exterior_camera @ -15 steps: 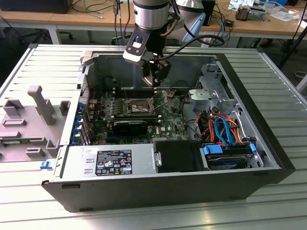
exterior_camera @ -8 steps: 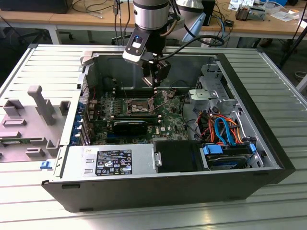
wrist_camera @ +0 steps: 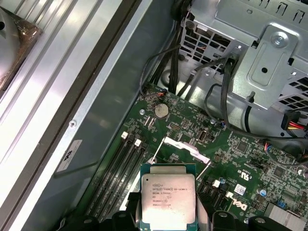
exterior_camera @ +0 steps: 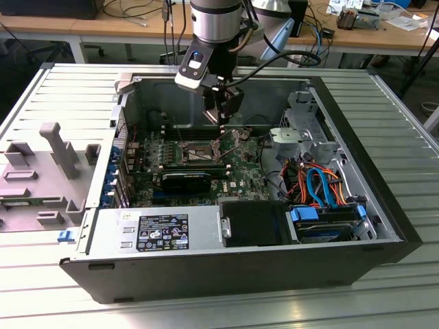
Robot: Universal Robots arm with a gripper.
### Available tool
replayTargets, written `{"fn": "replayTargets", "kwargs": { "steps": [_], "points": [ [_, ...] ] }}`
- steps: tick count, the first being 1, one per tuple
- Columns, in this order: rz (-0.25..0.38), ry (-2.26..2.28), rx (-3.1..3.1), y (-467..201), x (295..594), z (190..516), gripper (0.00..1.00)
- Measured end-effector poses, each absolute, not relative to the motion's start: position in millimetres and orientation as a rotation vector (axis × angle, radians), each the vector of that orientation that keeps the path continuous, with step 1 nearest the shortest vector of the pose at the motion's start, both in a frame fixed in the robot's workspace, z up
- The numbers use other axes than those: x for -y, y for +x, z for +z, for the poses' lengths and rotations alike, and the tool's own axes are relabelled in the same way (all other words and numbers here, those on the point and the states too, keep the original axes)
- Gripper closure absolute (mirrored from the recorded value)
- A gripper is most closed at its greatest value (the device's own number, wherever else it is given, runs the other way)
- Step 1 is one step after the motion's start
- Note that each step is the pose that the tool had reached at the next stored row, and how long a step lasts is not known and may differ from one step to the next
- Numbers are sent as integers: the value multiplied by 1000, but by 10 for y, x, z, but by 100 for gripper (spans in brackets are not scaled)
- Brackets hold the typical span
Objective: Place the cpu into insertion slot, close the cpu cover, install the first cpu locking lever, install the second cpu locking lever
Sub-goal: 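Place the cpu into insertion slot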
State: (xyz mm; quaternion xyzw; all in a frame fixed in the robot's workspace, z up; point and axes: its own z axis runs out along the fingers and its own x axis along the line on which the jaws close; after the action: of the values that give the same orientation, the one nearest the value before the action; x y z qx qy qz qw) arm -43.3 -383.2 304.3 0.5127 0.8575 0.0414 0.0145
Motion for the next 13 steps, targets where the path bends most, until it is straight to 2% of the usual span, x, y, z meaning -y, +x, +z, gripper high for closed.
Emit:
{"fn": "replayTargets", "kwargs": {
  "steps": [13],
  "points": [
    [129, 1619, -2654, -433, 3832, 3037, 45]
  ]
}}
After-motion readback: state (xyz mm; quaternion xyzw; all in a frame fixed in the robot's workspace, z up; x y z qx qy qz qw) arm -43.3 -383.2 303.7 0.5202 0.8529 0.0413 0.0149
